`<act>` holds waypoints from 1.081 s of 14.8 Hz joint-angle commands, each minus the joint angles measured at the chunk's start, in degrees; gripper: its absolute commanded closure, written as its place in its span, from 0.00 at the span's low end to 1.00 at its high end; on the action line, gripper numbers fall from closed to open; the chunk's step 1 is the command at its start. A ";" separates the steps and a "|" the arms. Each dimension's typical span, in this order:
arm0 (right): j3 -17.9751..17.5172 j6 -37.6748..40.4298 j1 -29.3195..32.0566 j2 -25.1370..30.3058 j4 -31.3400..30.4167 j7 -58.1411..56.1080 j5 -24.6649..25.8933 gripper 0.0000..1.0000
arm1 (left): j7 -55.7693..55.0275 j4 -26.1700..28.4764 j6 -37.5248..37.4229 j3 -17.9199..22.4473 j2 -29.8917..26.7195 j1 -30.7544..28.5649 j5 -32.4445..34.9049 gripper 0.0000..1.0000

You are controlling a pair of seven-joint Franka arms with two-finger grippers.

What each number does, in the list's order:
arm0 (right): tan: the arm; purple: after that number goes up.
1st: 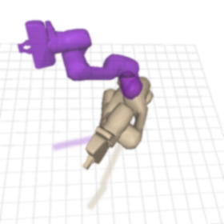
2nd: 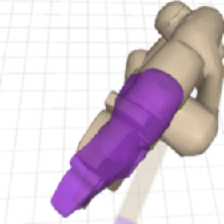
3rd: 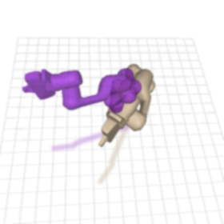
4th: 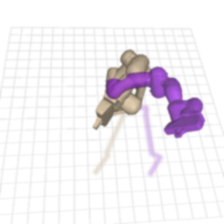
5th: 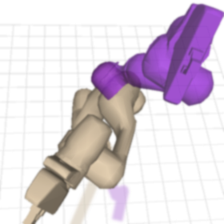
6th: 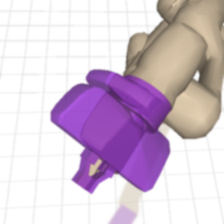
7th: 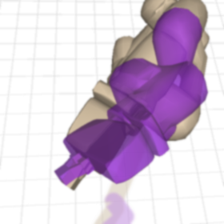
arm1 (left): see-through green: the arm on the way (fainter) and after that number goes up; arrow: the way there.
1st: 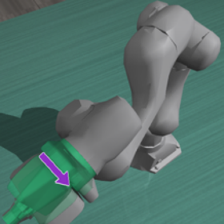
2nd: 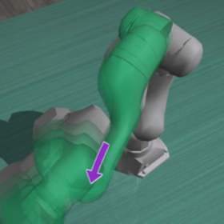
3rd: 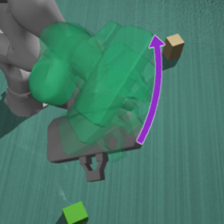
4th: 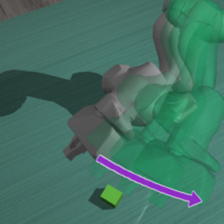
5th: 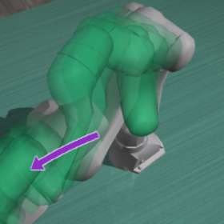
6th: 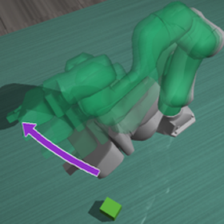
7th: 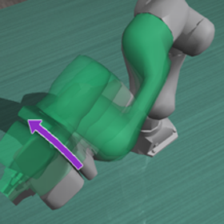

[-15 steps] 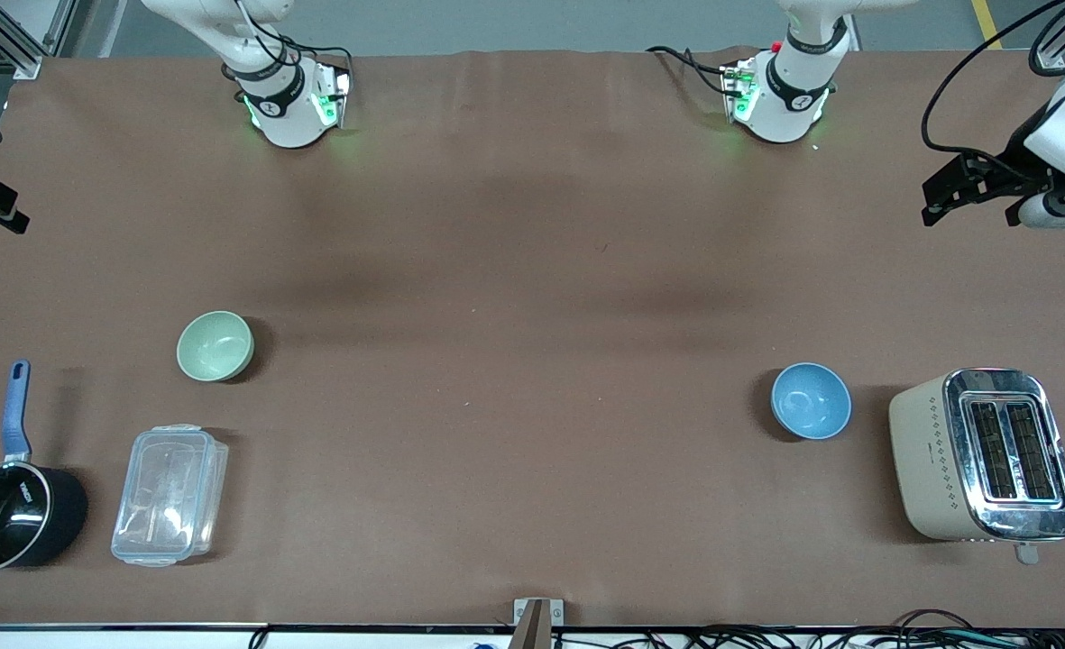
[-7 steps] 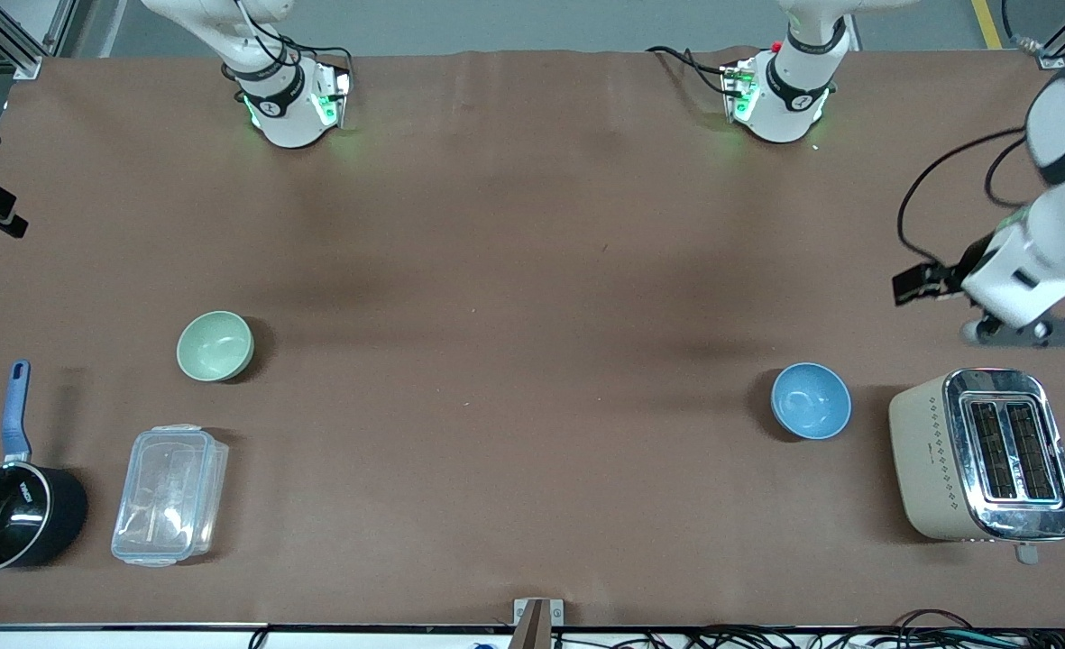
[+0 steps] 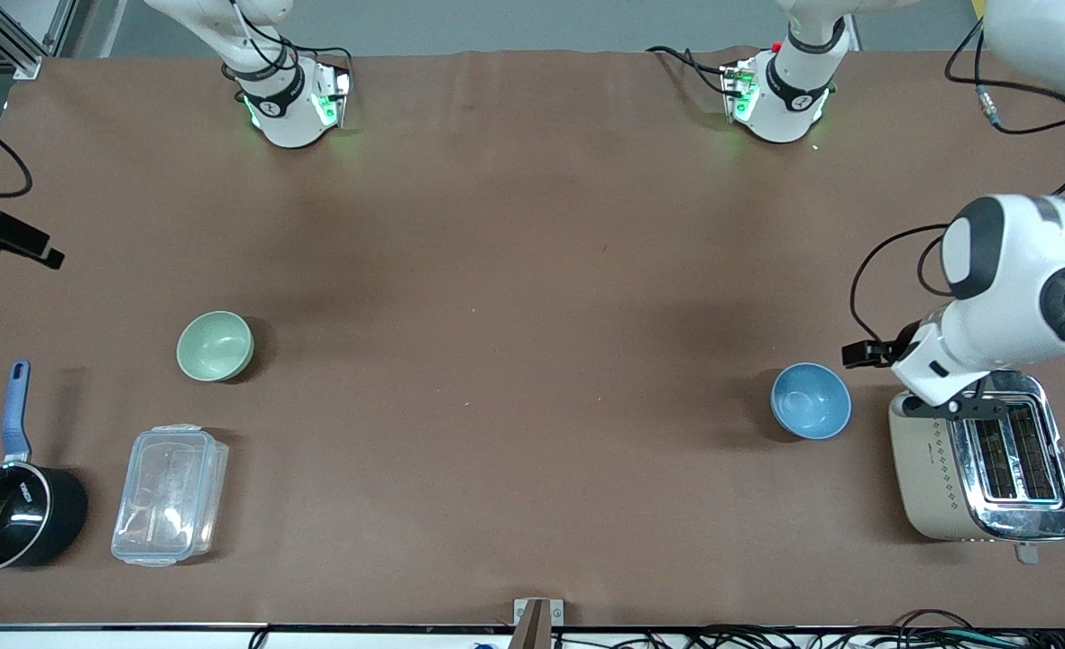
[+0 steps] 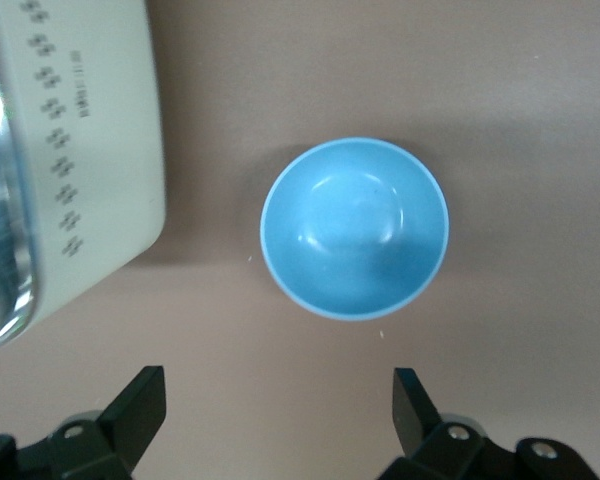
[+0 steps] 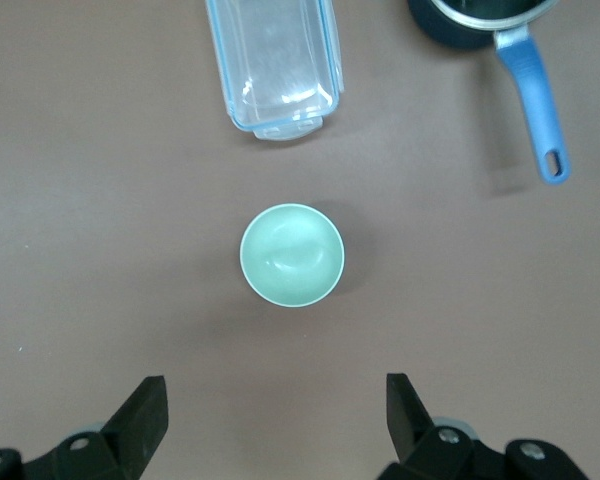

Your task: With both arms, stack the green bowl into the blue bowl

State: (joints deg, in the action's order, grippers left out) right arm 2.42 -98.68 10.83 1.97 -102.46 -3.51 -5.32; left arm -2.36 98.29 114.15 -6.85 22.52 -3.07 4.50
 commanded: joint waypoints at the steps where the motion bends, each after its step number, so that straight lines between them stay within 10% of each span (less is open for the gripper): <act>1: -0.92 -5.71 1.56 1.37 -8.43 -0.09 -1.45 0.04 | -0.63 1.37 4.48 -0.27 2.26 -0.35 1.04 0.00; 10: -1.01 -31.48 -1.60 -3.80 -26.82 -0.70 -5.40 0.05 | -0.63 6.29 18.73 -0.18 9.03 -3.34 3.32 0.20; 16: -1.01 -36.23 -0.72 -11.46 -26.74 -10.26 -13.12 0.07 | -0.80 5.60 18.92 -0.35 10.61 -3.43 3.06 0.72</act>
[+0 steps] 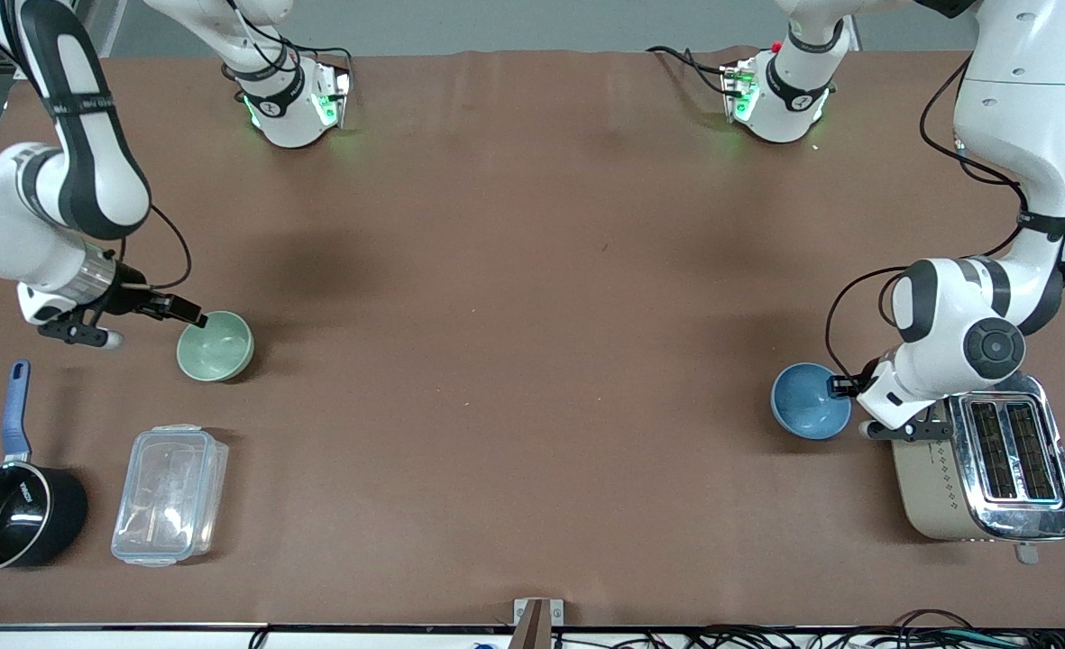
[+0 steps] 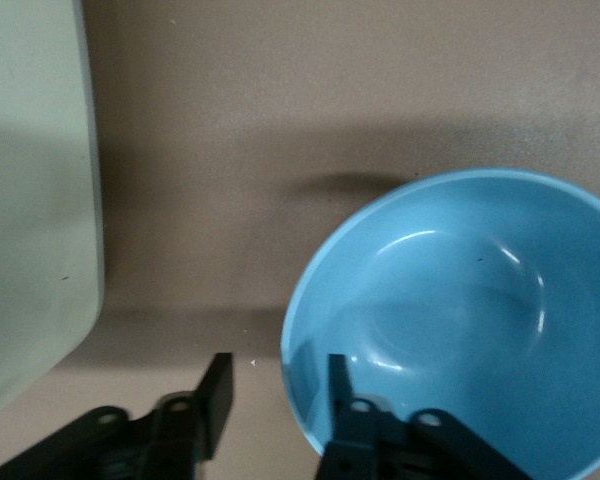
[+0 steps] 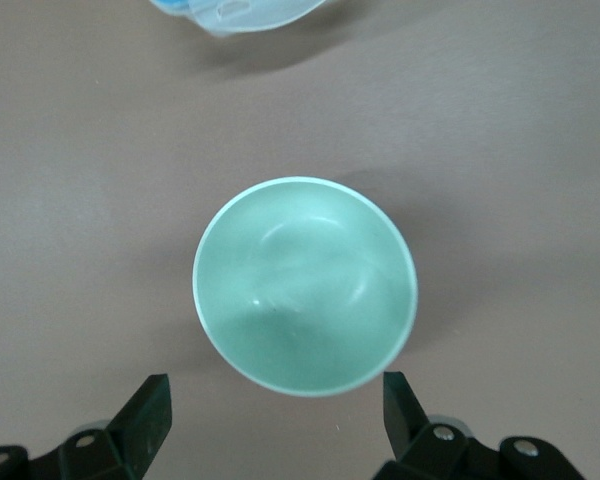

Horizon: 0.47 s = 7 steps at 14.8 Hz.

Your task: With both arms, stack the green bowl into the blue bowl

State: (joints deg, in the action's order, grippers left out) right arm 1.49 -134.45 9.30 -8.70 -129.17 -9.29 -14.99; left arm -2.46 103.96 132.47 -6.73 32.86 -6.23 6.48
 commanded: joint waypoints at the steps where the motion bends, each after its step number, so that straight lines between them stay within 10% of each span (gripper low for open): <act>1: -0.08 -0.46 1.85 -1.40 -0.03 -6.07 -5.47 0.07 | -0.71 -0.24 0.60 -0.48 0.45 -0.28 0.99 0.82; 7: -0.08 -0.46 9.23 -5.52 1.99 -21.09 -16.65 0.07 | -1.05 -2.70 -0.19 -2.93 -0.25 0.34 -0.85 1.00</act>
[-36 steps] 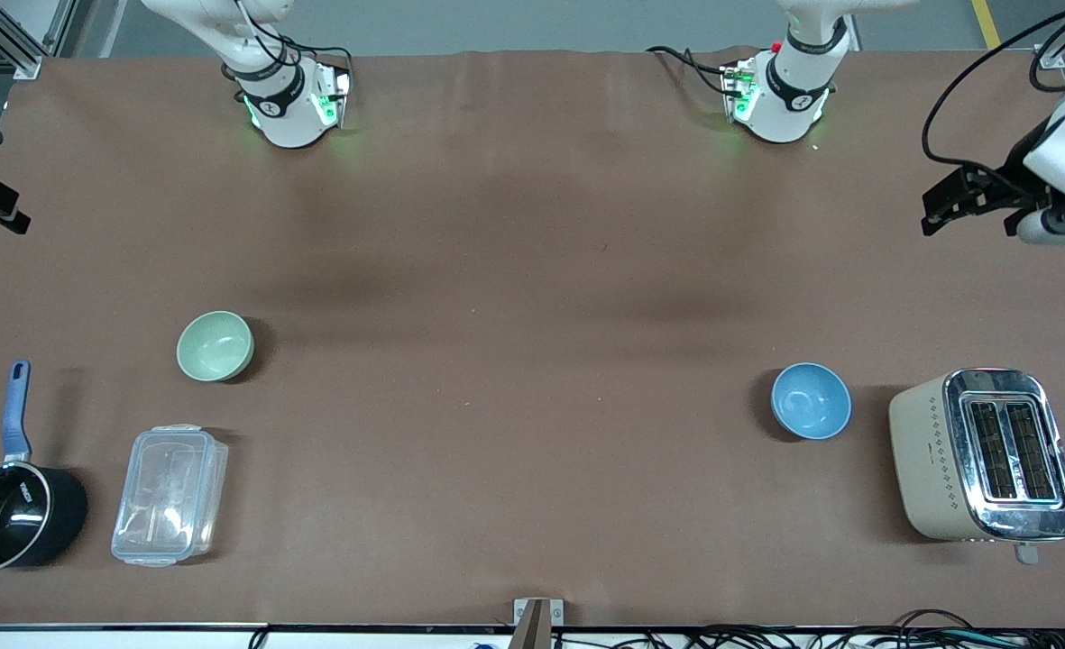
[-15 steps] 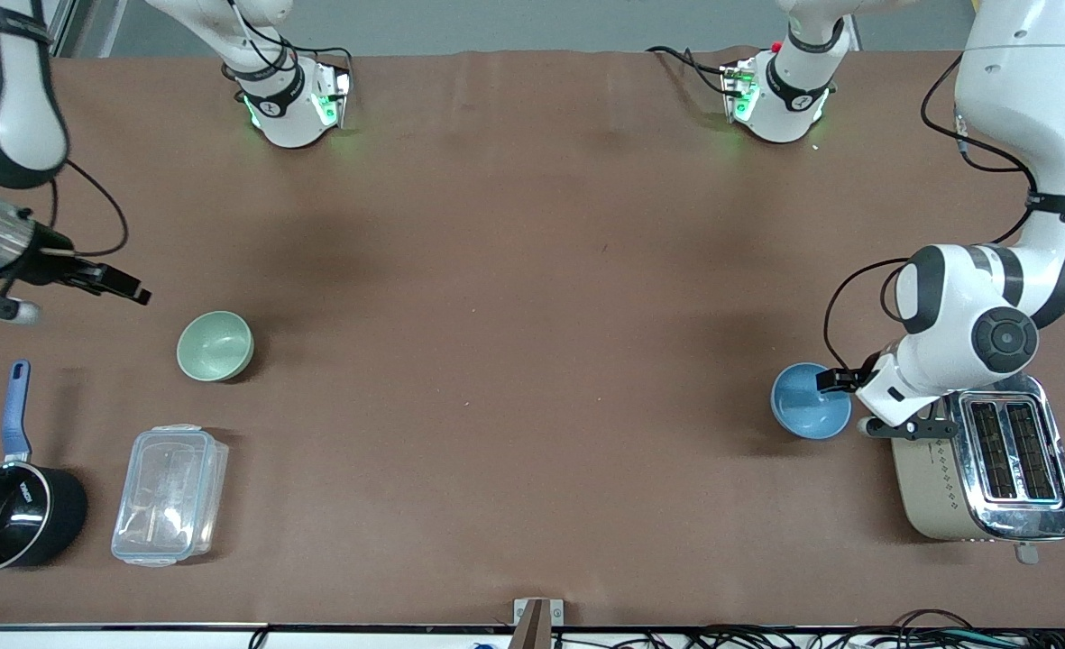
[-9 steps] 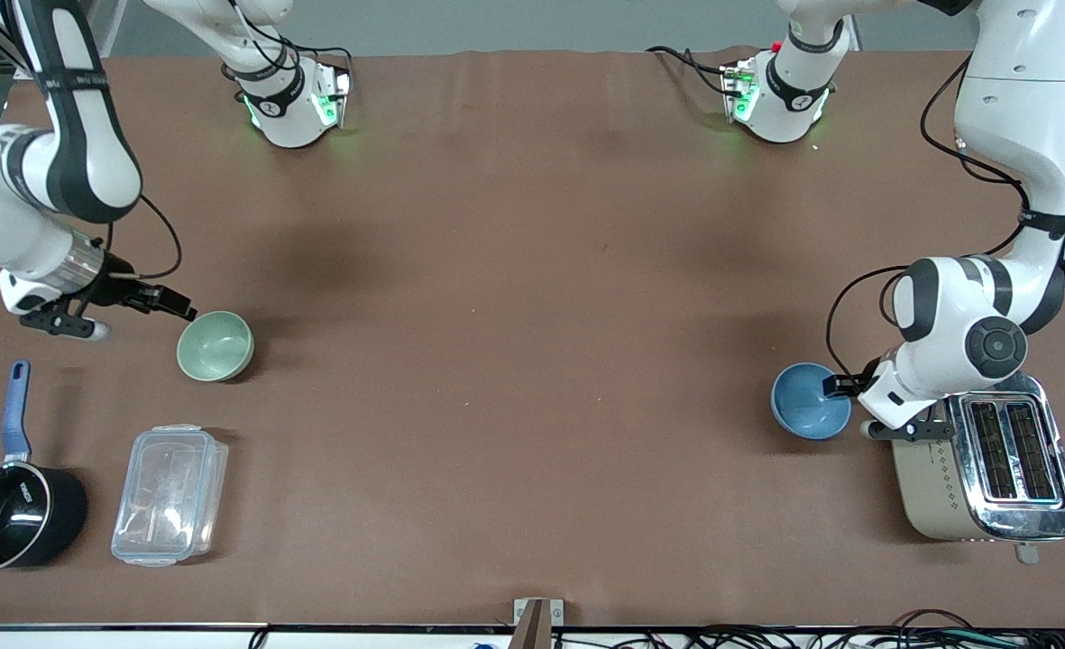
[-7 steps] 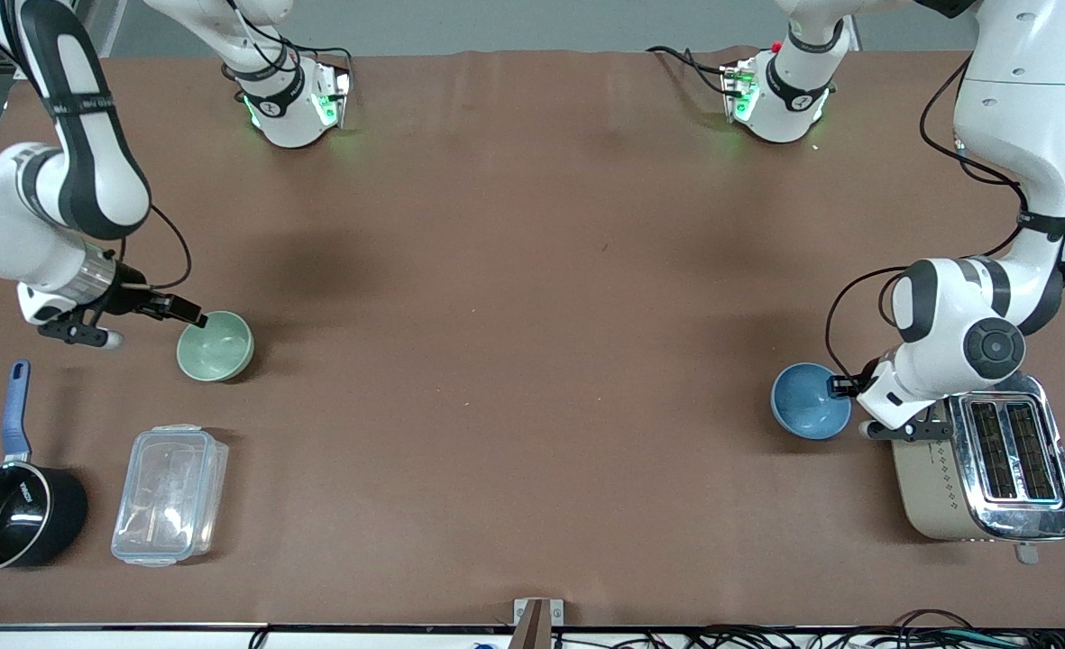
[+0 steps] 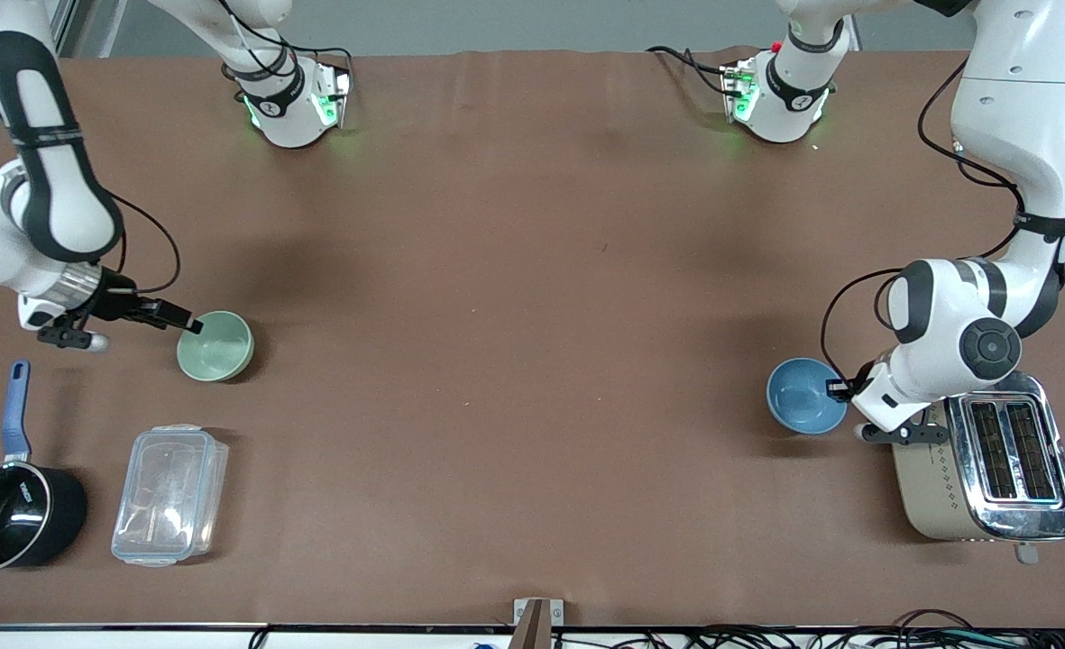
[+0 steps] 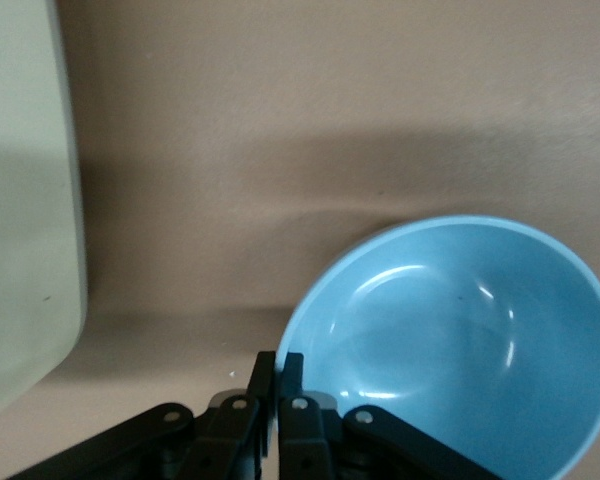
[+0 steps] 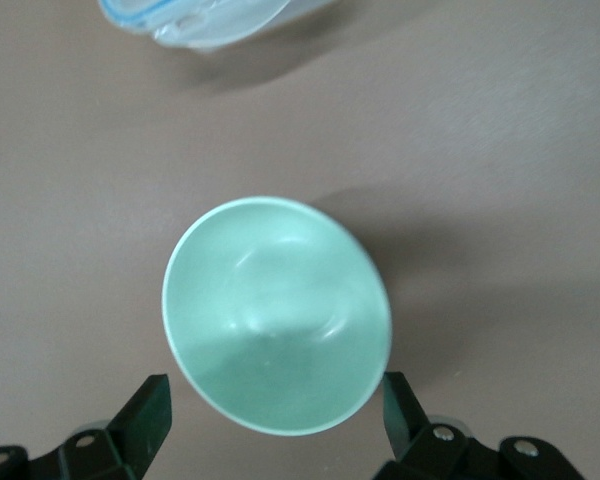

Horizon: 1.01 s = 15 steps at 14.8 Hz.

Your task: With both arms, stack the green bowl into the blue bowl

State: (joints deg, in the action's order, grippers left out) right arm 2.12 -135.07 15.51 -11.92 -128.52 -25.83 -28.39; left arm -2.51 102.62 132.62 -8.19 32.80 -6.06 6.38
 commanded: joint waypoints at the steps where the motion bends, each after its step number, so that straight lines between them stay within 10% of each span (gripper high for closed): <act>1: -0.71 0.15 3.99 -3.97 1.52 -6.76 -4.12 0.10 | -2.05 -2.15 -1.56 -3.48 -0.63 0.08 -1.19 1.00; 9: -0.89 -10.83 0.14 -9.08 1.34 -13.46 -11.42 0.19 | -25.67 -2.60 -5.17 -18.25 -2.22 3.06 -1.02 1.00; 10: -0.89 -10.83 -0.04 -9.35 1.25 -13.46 -11.42 0.26 | -28.66 -2.60 -5.18 -18.87 -2.22 4.98 -1.02 1.00; 12: -0.89 -10.92 -0.04 -9.35 1.08 -13.63 -11.42 0.75 | -36.99 -2.77 -5.09 -18.96 -1.78 10.16 -0.93 1.00; 15: -0.89 -11.27 0.31 -10.13 0.55 -16.53 -11.51 0.93 | -45.72 -5.05 -4.30 -18.88 1.03 17.37 -0.75 1.00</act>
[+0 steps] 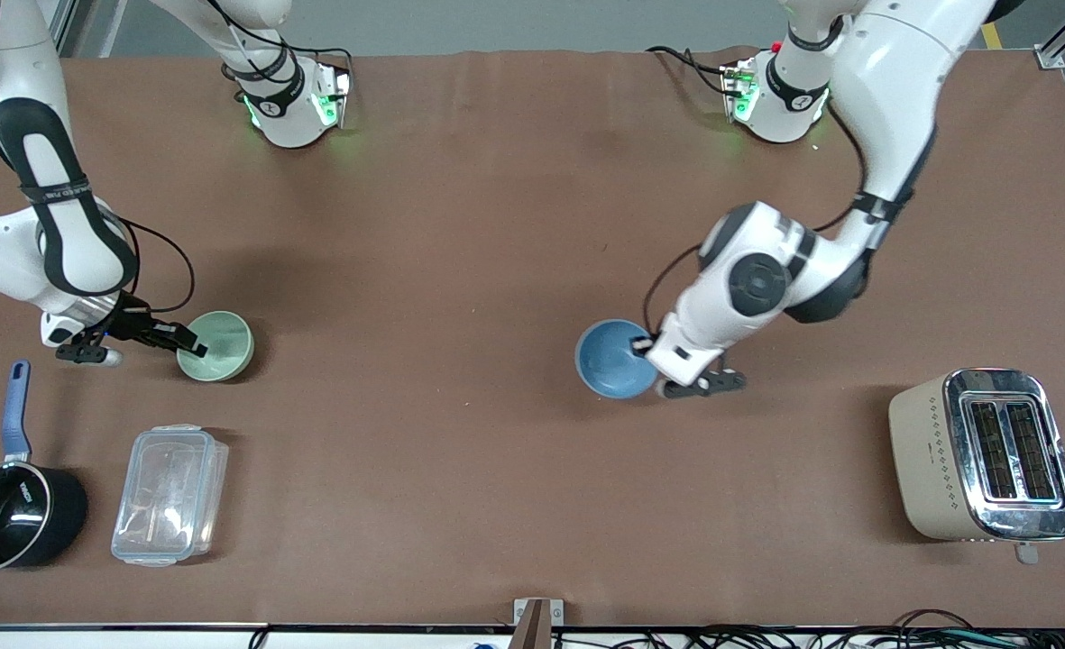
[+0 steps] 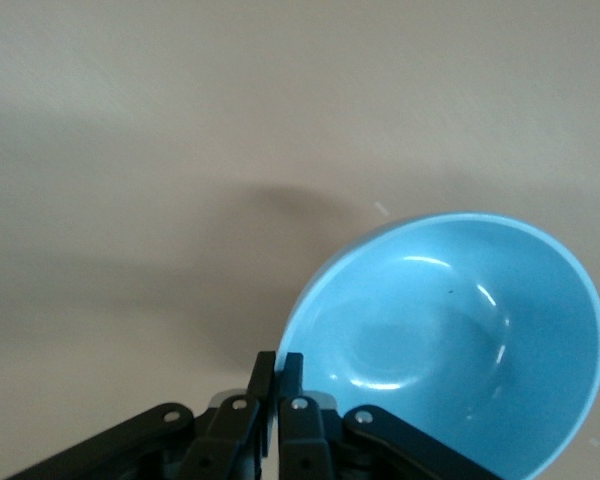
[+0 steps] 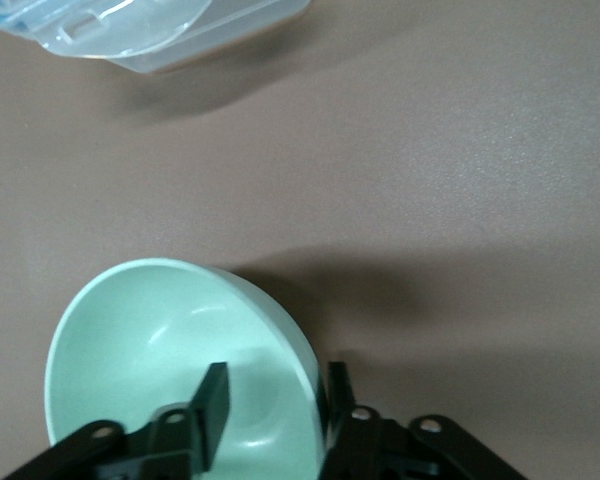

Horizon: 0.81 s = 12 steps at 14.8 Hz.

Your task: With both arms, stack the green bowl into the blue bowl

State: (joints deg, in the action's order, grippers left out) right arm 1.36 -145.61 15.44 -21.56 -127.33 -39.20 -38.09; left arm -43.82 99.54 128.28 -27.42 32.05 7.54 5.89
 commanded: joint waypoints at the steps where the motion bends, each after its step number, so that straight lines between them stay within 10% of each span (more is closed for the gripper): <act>1: -0.13 -0.82 0.21 -0.50 -0.64 -3.17 -1.81 0.98 | -6.79 -2.16 1.25 0.35 2.83 5.88 -0.27 1.00; 12: 0.13 2.70 -10.41 11.79 -0.73 13.78 -0.23 1.00 | -14.72 -4.71 11.11 0.96 10.31 13.90 -0.18 0.96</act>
State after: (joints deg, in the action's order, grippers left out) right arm 1.17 -142.82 8.39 -13.32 -125.94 -29.58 -38.26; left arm -57.94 96.62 139.05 -27.01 41.06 20.44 5.89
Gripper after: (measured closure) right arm 0.956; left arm 0.952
